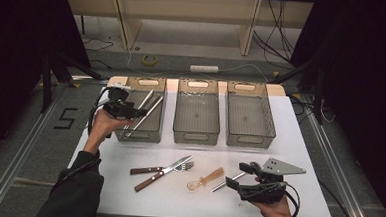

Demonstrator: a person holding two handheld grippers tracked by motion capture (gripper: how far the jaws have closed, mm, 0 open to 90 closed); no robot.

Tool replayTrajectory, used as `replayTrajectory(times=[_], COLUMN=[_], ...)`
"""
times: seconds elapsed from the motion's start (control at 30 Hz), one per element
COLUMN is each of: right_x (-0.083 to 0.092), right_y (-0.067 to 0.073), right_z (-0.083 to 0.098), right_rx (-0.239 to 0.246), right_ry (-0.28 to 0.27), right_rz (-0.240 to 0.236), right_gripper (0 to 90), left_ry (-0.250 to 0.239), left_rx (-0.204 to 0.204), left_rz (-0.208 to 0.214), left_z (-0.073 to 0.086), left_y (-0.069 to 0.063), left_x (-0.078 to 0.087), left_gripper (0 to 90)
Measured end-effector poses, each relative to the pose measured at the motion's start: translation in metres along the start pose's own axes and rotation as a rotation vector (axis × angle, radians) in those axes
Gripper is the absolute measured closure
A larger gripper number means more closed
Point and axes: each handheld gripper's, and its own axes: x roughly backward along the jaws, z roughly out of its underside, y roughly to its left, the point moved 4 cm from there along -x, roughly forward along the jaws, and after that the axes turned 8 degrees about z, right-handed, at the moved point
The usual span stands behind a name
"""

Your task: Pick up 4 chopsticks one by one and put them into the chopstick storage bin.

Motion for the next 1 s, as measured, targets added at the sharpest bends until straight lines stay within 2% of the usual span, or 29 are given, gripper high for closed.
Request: replayTrajectory(times=[0.23, 0.4, 0.53, 0.67, 0.83, 0.93, 1.0], right_x=[0.000, 0.000, 0.000, 0.000, -0.001, -0.002, -0.003], right_y=[0.001, 0.001, 0.001, 0.000, 0.000, -0.002, -0.003], right_z=[0.000, 0.000, 0.000, 0.000, 0.000, 0.000, 0.001], right_rx=[0.015, 0.022, 0.029, 0.042, 0.067, 0.080, 0.089], right_ry=[0.004, 0.009, 0.014, 0.021, 0.040, 0.052, 0.066], right_rz=[-0.002, 0.000, 0.001, 0.003, 0.006, 0.004, 0.004], right_gripper=[26.2, 26.2, 26.2, 26.2, 26.2, 26.2, 26.1], left_ry=[-0.034, -0.051, -0.037, -0.070, -0.064, -0.070, -0.084], left_rx=[-0.048, -0.047, -0.071, -0.041, -0.042, -0.040, -0.036], left_rz=[0.016, 0.055, 0.057, 0.069, 0.084, 0.085, 0.101], left_z=[0.000, 0.003, 0.009, 0.015, 0.025, 0.030, 0.032], left_y=[-0.024, -0.038, -0.047, -0.052, -0.058, -0.062, -0.065], left_x=[0.014, 0.019, 0.022, 0.025, 0.026, 0.028, 0.029], left_gripper=[24.8, 23.7, 23.0, 21.8, 20.2, 18.6, 17.8])
